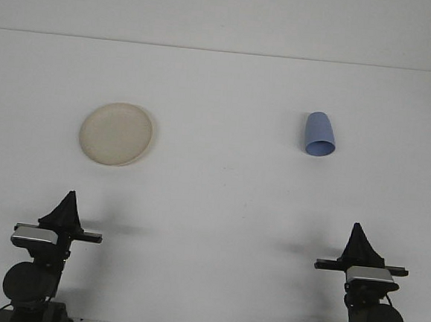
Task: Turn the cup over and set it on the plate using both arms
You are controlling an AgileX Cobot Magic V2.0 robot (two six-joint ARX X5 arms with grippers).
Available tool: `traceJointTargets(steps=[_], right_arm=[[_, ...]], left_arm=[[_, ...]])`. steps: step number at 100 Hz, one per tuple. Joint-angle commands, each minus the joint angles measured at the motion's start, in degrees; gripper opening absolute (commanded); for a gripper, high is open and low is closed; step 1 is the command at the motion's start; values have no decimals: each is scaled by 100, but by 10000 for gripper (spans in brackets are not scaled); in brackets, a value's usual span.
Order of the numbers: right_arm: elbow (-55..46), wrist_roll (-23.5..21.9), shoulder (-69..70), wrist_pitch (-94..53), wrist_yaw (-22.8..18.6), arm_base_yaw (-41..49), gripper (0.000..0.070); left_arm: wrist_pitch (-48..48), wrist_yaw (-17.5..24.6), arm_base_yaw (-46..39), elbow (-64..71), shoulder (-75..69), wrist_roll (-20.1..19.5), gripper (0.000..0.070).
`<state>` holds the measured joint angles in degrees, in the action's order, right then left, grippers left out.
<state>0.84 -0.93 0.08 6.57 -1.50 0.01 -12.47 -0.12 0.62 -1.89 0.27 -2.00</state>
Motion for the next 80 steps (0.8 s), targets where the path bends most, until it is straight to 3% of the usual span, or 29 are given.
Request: traceJointTargets(steps=[1,39,80], right_arm=[[-13,-79,0,68,0,4,0],[599,-238,4,-479,2,4,0],[3357,-229,1222,-3335,2,4,0]], left_arm=[[-70,-31,-2,107,-9,26,12],[-70,-31,-2,107,-9,26,12],[-70,-31,-2,107,-9,26,12]])
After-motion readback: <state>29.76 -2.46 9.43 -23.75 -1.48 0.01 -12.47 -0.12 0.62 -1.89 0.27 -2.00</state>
